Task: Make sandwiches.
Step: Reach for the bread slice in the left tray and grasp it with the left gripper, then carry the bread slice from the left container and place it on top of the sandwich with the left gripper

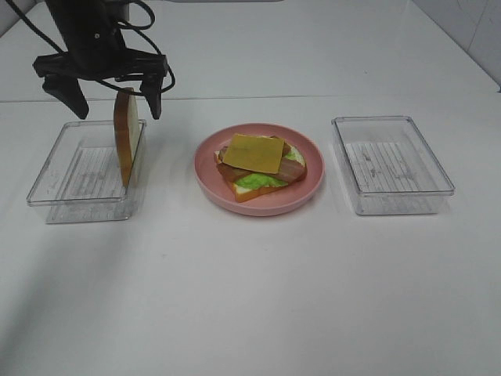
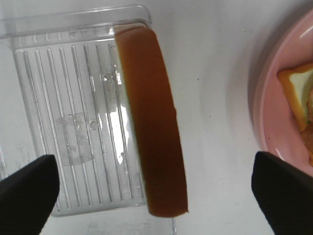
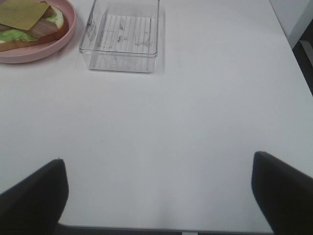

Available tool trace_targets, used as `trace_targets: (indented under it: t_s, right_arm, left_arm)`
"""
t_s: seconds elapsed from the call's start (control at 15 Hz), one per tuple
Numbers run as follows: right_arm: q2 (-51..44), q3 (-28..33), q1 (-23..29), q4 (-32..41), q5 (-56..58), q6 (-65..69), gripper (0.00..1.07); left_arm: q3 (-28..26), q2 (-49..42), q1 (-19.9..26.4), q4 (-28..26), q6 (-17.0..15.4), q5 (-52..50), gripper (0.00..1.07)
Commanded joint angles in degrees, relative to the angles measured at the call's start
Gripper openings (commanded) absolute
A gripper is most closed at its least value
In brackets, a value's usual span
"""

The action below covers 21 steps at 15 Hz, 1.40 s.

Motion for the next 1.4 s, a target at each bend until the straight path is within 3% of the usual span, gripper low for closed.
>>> trace_targets:
  t_s: [0.07,0.33,0.53,0.6,0.8,0.87,0.93,1.0,1.13,1.4]
  right_arm:
    - [-1.7,0.2,-0.2,-0.2,-0.3,-0.3,0.99]
    - [-1.7,0.2,-0.2,-0.2,-0.3,-0.3,0.99]
    - [-1.7,0.2,-0.2,-0.2,-0.3,-0.3,0.99]
    - [-1.7,0.2,-0.2,-0.2,-0.3,-0.3,0.99]
    - [-1.7,0.2,-0.2,-0.2,-0.3,-0.3,0.99]
    - [-1.7,0.2,-0.2,-0.2,-0.3,-0.3,0.99]
    - [-1.7,0.2,-0.2,-0.2,-0.3,-0.3,0.99]
    - [-1.7,0.2,-0.2,-0.2,-0.3,-0.3,0.99]
    - [-1.7,0.2,-0.2,-0.2,-0.3,-0.3,0.99]
    - [-1.7,0.2,-0.2,-0.2,-0.3,-0.3,0.99]
  left_arm:
    - [0.1,1.4,0.2,-0.2,-0.2,2.3,1.0]
    - [0.1,3.6,0.5,0.0,-0.2,0.6,1.0]
    - [0.1,3.6,0.5,0.0,-0.2,-0.8,0.93]
    - [0.1,3.6,0.5,0.3,-0.2,-1.4,0.87]
    - [0.1,3.4,0.5,0.9,-0.1,-3.4,0.48]
    - [0.1,3.2,0.5,0.9,-0.1,-3.8,0.41]
    - [0.1,3.0,0.5,0.9,-0.1,-4.4,0.21]
    - [0.1,2.8,0.5,0.9,-0.1,-4.3,0.1]
    - [0.1,1.8,0.5,3.0,-0.2,-2.6,0.0]
    - [-0.1,-0.9,0.5,5.0,-0.8,0.7,0.0]
